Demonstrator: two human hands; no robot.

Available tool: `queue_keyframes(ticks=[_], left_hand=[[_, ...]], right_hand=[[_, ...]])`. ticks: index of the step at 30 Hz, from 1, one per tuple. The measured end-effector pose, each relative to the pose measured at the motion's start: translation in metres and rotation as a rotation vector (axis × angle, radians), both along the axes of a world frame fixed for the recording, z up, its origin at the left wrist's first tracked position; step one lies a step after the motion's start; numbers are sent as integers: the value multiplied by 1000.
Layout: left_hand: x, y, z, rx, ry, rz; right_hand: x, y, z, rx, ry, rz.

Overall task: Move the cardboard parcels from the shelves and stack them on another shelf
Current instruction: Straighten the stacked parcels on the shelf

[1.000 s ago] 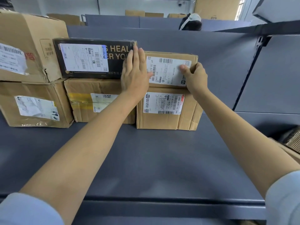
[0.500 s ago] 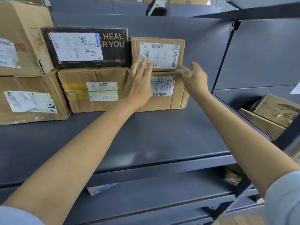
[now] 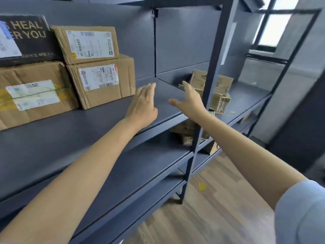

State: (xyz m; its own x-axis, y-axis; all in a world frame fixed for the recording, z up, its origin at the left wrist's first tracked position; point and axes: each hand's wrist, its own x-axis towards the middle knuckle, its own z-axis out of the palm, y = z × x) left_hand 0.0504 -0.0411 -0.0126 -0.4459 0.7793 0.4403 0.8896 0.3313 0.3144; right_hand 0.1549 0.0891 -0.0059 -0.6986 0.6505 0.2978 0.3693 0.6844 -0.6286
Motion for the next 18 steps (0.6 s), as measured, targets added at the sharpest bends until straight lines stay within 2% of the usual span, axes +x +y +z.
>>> queue_keyframes(ticks=[4, 9, 14, 18], left_hand=[[49, 33, -5, -33, -33, -104], [105, 82, -14, -70, 10, -162], [165, 142, -32, -259, 120, -174], [207, 183, -46, -334, 83, -178]], right_hand=[[63, 22, -7, 7, -32, -32], [140, 65, -17, 73, -136, -150], [228, 114, -30, 152, -260, -261], [282, 157, -46, 120, -313, -327]])
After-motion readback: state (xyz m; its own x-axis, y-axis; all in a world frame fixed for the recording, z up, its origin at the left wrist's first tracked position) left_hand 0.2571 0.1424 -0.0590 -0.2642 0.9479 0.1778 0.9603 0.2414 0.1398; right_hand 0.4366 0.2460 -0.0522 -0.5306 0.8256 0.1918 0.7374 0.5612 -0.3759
